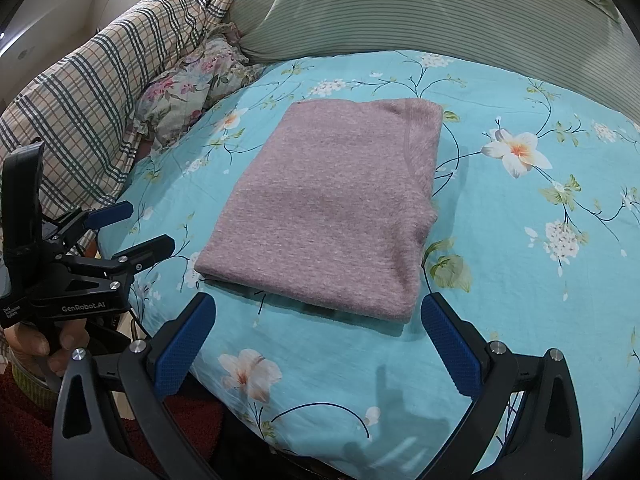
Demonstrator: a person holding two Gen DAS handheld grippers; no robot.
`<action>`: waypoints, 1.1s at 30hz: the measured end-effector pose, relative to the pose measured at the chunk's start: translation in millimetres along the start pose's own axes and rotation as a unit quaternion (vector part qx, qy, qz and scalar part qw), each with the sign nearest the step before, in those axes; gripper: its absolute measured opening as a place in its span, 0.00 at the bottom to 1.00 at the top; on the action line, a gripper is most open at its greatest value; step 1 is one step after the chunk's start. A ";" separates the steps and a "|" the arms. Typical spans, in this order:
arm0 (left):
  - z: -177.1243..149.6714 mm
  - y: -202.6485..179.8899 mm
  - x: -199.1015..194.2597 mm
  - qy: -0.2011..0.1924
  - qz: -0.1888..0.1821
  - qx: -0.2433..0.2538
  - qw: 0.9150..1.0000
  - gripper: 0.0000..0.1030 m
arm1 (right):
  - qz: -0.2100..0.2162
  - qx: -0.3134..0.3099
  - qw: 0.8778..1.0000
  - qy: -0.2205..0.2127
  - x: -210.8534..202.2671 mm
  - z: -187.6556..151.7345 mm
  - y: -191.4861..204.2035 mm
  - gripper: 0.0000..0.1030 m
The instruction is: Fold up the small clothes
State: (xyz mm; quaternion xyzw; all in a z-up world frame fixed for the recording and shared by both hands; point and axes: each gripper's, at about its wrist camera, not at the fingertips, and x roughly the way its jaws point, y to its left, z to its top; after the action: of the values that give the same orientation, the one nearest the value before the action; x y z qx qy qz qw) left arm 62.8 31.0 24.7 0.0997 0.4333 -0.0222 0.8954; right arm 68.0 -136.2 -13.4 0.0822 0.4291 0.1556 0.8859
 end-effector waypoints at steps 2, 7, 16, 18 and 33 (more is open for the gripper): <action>0.3 0.3 0.4 0.000 0.000 0.000 1.000 0.92 | 0.001 0.000 1.000 0.000 0.0 0.0 0.0 0.99; 0.3 0.4 0.4 0.000 0.000 0.000 1.000 0.92 | 0.000 0.000 1.000 0.000 0.1 -0.3 0.5 0.99; 2.4 -0.1 0.5 -0.001 0.000 0.001 1.000 0.92 | 0.000 0.000 1.000 0.000 -0.1 0.2 0.3 0.99; 1.9 -0.1 0.4 0.000 0.000 0.001 1.000 0.92 | 0.000 0.000 1.000 0.000 -0.1 0.2 -0.1 0.99; 2.5 -0.5 0.8 -0.001 0.001 0.000 1.000 0.92 | 0.000 0.000 1.000 -0.001 -0.2 -0.1 0.6 0.99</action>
State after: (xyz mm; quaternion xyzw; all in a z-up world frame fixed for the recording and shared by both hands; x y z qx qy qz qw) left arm 65.2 30.1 25.5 0.1003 0.4324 -0.0220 0.8958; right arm 67.8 -135.7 -13.1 0.0823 0.4283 0.1556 0.8863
